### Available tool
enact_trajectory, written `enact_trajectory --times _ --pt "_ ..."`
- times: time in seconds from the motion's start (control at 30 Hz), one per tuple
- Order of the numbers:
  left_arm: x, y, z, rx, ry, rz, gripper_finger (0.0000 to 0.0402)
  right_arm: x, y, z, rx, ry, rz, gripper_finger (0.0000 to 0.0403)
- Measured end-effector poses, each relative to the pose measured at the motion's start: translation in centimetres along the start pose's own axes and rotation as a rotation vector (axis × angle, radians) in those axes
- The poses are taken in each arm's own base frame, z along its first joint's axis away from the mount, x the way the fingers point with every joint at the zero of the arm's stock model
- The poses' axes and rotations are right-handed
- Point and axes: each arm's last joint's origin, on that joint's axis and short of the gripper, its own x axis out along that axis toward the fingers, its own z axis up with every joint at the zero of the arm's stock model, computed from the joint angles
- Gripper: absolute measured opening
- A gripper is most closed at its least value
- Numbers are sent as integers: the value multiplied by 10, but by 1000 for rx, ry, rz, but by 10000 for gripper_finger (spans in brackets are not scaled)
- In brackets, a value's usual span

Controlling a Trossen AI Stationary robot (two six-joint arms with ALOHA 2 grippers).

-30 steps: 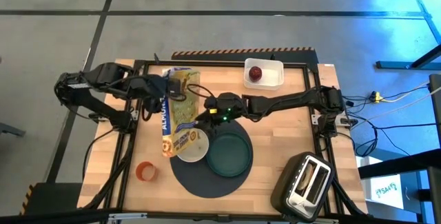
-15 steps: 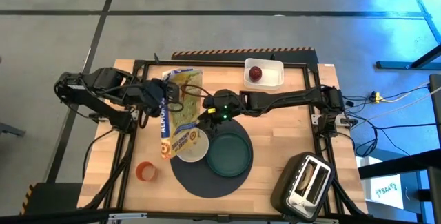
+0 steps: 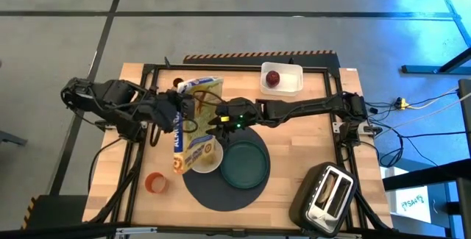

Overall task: Arrange a breakfast setting
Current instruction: Pour the cereal from the blue cereal box into the white bowl

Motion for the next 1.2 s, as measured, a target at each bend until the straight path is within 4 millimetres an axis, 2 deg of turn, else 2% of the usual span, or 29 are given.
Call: enact_trajectory --times 0.47,1.07,1.2 --pt "-4 0 6 28 -59 18 12 0 0 -2 5 29 9 193" --pt "-1 -1 5 25 -26 -11 12 0 -1 -3 10 31 -2 193" --pt "-2 5 8 34 -6 13 12 0 -1 -3 9 36 -7 193"
